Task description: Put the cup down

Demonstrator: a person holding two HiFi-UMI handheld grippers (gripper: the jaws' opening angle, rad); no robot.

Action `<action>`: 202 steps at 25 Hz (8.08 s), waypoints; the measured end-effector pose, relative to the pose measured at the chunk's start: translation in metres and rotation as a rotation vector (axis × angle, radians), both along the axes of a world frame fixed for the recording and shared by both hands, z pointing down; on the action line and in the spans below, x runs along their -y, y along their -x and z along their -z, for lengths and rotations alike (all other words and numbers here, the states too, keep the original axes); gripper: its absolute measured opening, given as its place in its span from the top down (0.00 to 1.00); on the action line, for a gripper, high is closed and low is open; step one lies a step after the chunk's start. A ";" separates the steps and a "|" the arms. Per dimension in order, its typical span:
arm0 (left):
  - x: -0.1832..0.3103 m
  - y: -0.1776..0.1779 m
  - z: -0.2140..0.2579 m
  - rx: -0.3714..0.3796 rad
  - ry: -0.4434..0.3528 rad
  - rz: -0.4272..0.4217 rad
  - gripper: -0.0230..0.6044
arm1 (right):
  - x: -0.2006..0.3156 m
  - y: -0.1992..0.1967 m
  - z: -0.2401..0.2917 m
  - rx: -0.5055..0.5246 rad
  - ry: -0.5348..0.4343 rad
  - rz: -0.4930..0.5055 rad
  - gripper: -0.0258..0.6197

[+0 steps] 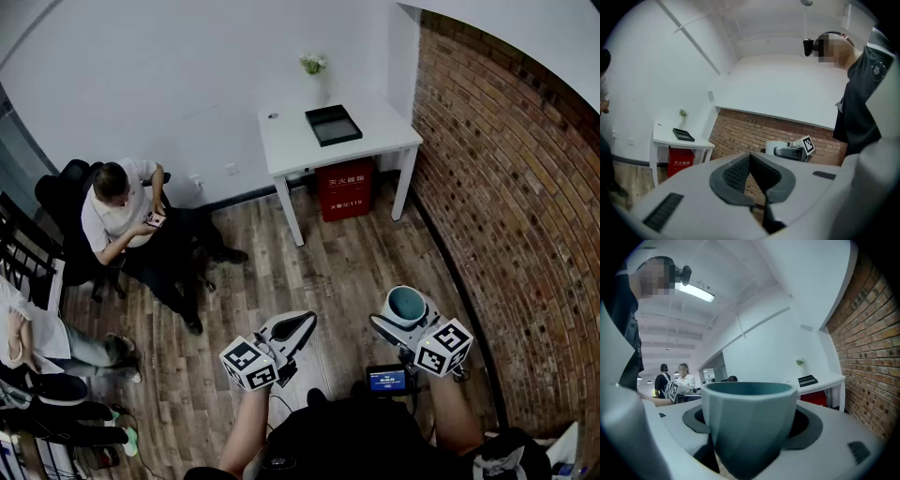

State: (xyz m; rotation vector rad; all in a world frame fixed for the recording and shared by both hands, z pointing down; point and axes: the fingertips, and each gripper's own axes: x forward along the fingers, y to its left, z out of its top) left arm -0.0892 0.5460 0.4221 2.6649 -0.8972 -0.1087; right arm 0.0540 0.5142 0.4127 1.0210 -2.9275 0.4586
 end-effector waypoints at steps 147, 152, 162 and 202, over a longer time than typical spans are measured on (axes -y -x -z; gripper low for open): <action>0.843 -0.011 -0.035 0.013 0.035 -0.009 0.95 | 0.866 0.018 -0.036 0.079 0.110 0.030 0.33; 0.844 -0.011 -0.038 0.007 0.051 0.001 0.95 | 0.867 0.017 -0.038 0.078 0.111 0.030 0.33; 0.849 -0.013 -0.037 0.014 0.050 -0.001 0.95 | 0.872 0.021 -0.041 0.068 0.119 0.053 0.33; 0.904 0.026 -0.073 0.030 0.177 0.168 0.95 | 1.116 0.136 -0.180 -0.306 -0.113 -0.026 0.33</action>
